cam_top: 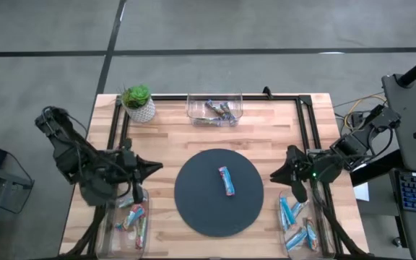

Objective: Pick and place Granola Bars by type
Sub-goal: Put the red granola bar into the bottom left transparent bin

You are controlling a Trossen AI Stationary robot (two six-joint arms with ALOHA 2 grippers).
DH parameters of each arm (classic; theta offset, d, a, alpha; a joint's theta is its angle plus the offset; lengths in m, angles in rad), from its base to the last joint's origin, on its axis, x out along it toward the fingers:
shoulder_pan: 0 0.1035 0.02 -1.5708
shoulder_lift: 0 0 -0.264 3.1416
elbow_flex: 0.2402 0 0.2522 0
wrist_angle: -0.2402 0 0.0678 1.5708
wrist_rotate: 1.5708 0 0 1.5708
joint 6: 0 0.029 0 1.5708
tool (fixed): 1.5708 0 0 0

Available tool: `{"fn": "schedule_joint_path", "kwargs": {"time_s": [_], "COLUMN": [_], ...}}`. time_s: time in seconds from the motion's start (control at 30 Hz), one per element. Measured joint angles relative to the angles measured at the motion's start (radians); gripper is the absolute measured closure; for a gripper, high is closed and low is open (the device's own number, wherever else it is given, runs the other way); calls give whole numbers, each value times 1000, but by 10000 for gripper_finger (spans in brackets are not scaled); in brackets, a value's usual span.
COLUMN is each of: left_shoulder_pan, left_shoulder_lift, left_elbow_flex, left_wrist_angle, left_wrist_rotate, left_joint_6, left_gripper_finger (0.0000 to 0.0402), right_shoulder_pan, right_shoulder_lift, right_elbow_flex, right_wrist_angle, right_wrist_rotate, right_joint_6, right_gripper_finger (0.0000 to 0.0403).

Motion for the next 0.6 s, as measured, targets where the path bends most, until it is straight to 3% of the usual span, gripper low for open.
{"fn": "schedule_joint_path", "kwargs": {"time_s": [0.27, 0.6], "left_shoulder_pan": [188, 533], "left_shoulder_lift": [-25, -50], "left_elbow_flex": [-1, -4], "left_wrist_angle": [45, 49], "left_wrist_rotate": [245, 615], "left_joint_6": [259, 441], "left_gripper_finger": [401, 401], "right_shoulder_pan": [-7, -42], "right_shoulder_lift": [0, 0], "right_elbow_flex": [0, 0], "right_wrist_angle": [42, 40], "right_wrist_rotate": [26, 50], "right_joint_6": [-5, 4], "right_gripper_finger": [335, 335]}}
